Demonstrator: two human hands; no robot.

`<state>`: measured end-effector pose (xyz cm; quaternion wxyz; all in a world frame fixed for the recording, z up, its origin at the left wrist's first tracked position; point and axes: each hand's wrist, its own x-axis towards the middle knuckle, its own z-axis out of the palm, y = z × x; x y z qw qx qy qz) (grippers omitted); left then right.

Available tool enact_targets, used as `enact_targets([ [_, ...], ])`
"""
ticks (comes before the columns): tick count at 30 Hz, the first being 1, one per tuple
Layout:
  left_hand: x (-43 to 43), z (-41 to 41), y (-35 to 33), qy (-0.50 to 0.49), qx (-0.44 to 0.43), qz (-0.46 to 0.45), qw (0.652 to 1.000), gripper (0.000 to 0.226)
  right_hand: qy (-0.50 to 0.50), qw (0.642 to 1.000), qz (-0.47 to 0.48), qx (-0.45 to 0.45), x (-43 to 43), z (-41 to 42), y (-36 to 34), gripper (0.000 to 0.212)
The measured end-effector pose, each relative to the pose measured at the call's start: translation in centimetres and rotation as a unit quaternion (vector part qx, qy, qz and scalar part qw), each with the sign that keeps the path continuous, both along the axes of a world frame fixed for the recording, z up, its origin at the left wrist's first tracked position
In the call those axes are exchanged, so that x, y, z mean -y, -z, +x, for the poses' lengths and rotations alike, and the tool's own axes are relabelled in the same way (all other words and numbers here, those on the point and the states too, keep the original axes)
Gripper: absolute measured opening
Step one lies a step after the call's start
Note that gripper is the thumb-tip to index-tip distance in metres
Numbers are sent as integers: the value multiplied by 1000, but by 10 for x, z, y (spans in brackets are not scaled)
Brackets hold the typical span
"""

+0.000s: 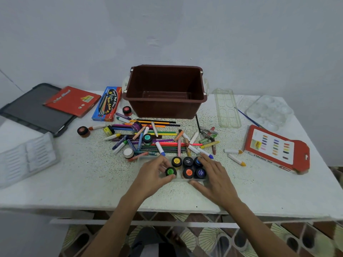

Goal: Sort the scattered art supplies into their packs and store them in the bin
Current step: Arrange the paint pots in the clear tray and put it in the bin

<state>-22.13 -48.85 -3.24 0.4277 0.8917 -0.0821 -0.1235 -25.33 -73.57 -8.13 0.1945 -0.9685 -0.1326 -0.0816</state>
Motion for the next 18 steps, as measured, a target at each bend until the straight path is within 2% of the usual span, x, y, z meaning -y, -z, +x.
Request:
enact_targets([
  [11, 12, -3, 10, 0, 36, -33, 999, 25, -3, 1000, 8, 7, 1, 0, 2, 78],
  [18, 5, 2, 3, -9, 35, -44, 998, 12, -6, 1000, 4, 10, 1, 0, 2, 78],
])
